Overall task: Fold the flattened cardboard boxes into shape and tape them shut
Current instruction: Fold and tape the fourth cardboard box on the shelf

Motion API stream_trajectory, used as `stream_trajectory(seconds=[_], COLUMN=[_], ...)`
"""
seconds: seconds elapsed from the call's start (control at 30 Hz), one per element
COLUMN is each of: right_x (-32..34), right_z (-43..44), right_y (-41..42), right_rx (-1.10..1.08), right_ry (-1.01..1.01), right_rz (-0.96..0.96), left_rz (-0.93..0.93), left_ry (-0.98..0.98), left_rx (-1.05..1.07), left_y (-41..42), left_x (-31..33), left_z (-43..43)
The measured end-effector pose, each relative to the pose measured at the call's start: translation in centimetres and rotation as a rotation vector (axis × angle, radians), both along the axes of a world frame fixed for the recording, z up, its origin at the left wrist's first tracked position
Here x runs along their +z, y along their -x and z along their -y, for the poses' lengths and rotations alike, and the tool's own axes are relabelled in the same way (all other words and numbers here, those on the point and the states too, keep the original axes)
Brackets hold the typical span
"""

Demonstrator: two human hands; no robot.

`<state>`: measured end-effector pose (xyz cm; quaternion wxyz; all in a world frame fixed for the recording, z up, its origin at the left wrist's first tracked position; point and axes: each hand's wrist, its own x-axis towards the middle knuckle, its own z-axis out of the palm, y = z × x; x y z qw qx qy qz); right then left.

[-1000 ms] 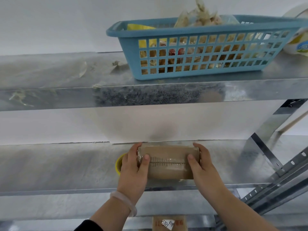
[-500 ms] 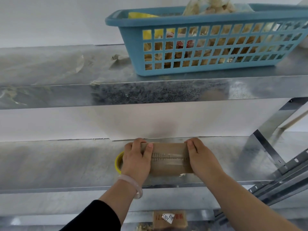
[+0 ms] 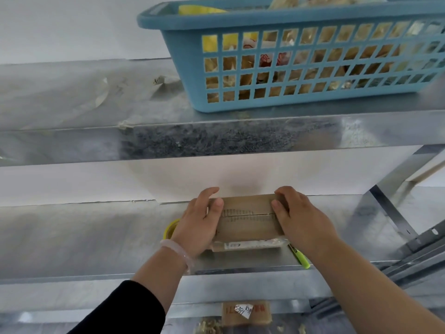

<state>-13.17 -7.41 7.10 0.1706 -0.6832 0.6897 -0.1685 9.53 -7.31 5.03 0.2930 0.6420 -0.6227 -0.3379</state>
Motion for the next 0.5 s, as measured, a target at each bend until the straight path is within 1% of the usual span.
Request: stream_trajectory(seconds=[0.07, 0.17, 0.2, 0.33, 0.4, 0.5], right_x=[-0.4, -1.4, -1.8, -2.6, -2.8, -3.0], right_z=[0.2, 0.1, 0.1, 0.6, 0.9, 1.4], right_y=[-0.1, -1.0, -1.2, -1.2, -0.8, -0.7], right_rx=[0.01, 0.054, 0.074, 0.094, 0.141, 0.228], right_ry=[-0.017, -0.058, -0.066, -0.082, -0.097, -0.087], right_rz=[-0.022, -0.074, -0.087, -0.081, -0.139, -0.209], left_rz=[0.075, 0.28, 0.322, 0.409, 0.469, 0.501], left_ry=[0.043, 0.135, 0.158, 0.2, 0.221, 0.17], left_rx=[-0.047, -0.096, -0.103, -0.086, -0.1, -0.132], left_y=[-0.3, -0.2, -0.1, 0.1, -0.1, -0.4], left_x=[-1.0, -2.2, -2.5, -2.9, -2.8, -2.3], left_z=[-0.6, -1.3, -1.4, -0.7, 0.1, 1.3])
